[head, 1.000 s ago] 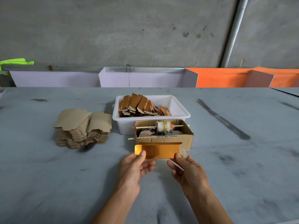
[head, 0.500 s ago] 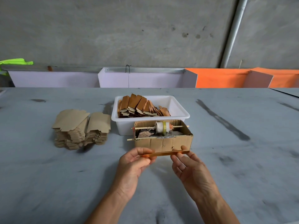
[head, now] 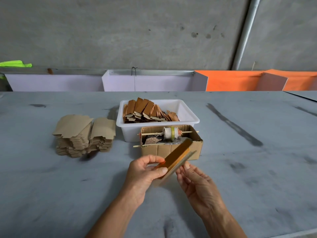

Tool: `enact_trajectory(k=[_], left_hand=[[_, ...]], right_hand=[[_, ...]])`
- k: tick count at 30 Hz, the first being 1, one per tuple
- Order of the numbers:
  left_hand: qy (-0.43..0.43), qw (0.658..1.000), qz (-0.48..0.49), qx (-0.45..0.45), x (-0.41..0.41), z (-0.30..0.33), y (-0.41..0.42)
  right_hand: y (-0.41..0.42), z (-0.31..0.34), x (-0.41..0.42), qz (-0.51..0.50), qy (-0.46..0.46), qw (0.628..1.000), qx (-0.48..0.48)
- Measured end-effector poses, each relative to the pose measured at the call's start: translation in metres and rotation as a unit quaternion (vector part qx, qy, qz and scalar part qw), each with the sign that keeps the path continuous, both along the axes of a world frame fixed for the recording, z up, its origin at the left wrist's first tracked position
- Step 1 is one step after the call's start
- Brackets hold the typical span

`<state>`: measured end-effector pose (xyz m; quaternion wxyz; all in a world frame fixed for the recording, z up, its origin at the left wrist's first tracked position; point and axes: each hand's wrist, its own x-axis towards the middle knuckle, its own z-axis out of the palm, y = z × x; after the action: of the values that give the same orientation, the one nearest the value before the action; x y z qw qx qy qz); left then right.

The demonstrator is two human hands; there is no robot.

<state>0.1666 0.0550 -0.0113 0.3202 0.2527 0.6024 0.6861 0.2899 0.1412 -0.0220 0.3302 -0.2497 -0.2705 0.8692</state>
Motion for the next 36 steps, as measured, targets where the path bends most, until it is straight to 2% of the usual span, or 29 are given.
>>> enact_trajectory(k=[8,15,21,29,36], left_hand=[[0.031,0.997,-0.015,-0.065,0.005,0.004,0.002],[0.101,0.99,-0.026,-0.099,0.008,0.008,0.002],[0.107,0.986,-0.051,-0.117,0.012,0.007,0.003],[0.054,0.991,-0.085,-0.086,0.021,0.002,0.003],[0.054,0.989,-0.078,-0.113,0.013,0.005,0.002]], right_hand=[[-0.006,-0.004,-0.004,0.017,-0.019,0.999,0.043],[-0.008,-0.005,-0.004,0.007,-0.108,0.983,0.147],[-0.011,-0.004,-0.007,0.007,-0.158,0.962,0.221],[-0.012,-0.009,-0.016,-0.074,-0.224,0.946,0.223],[-0.002,-0.005,-0.002,-0.041,-0.216,0.957,0.191]])
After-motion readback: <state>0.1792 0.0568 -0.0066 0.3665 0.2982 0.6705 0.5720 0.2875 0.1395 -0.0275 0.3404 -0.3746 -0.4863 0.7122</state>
